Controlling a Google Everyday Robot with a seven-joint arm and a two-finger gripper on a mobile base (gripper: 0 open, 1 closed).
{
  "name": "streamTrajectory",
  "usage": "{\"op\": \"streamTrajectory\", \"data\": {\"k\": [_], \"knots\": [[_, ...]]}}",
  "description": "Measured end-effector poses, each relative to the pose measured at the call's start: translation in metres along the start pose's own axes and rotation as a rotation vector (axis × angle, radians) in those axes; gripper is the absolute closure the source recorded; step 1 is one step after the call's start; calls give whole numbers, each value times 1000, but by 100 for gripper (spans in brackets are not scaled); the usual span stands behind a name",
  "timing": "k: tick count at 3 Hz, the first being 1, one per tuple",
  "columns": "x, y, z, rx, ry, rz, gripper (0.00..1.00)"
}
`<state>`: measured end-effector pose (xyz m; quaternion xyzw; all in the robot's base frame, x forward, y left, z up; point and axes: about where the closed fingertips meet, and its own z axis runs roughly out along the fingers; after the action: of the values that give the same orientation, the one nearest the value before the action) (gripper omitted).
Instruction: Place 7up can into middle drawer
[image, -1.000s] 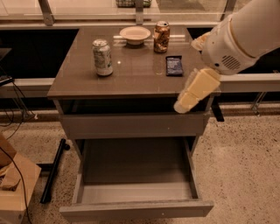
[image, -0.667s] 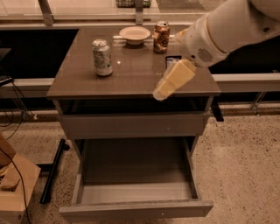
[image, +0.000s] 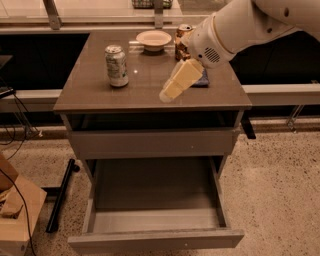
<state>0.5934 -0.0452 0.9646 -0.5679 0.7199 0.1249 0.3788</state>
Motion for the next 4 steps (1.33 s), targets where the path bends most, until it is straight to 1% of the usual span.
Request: {"op": "streamTrajectory", "data": {"k": [1,2,3,4], "knots": [[-1,-3,10,32,-22,31,0],[-25,-23,51,49,-139,29,0],[-41,-51,111,23,-263,26,0],[-50,-72,160,-21,-368,53,0]]}}
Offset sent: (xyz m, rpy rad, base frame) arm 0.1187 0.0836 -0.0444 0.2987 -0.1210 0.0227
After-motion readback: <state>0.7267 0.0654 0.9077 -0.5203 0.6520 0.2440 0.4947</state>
